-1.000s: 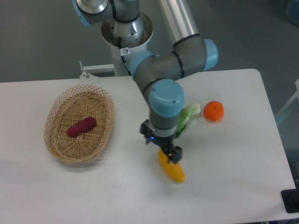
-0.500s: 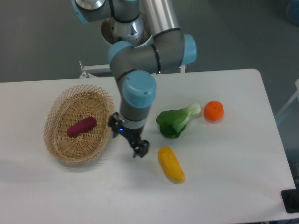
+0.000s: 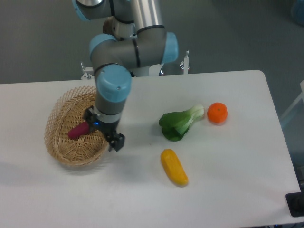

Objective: Pick up the sweet potato from the basket
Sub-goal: 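Lower the gripper into the basket and close on the sweet potato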

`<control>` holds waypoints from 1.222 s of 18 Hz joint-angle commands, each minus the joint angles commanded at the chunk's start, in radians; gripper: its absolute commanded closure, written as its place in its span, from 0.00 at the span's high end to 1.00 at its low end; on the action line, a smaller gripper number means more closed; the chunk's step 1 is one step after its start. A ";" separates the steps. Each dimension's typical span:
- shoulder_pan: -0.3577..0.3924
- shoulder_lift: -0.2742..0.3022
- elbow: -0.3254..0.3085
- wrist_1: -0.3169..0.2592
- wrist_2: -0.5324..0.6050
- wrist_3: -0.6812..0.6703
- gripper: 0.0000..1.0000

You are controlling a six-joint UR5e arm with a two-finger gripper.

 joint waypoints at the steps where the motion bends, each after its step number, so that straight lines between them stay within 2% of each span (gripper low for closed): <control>1: -0.017 -0.003 -0.005 -0.002 0.000 -0.005 1.00; 4: -0.042 -0.002 -0.044 0.003 0.005 -0.028 1.00; 8: -0.057 -0.018 -0.084 0.049 0.021 -0.031 1.00; 12: -0.089 -0.051 -0.098 0.058 0.083 -0.041 1.00; 18: -0.094 -0.080 -0.097 0.060 0.090 -0.089 1.00; 20: -0.094 -0.084 -0.097 0.061 0.101 -0.092 0.87; 22: -0.095 -0.086 -0.098 0.060 0.109 -0.100 0.67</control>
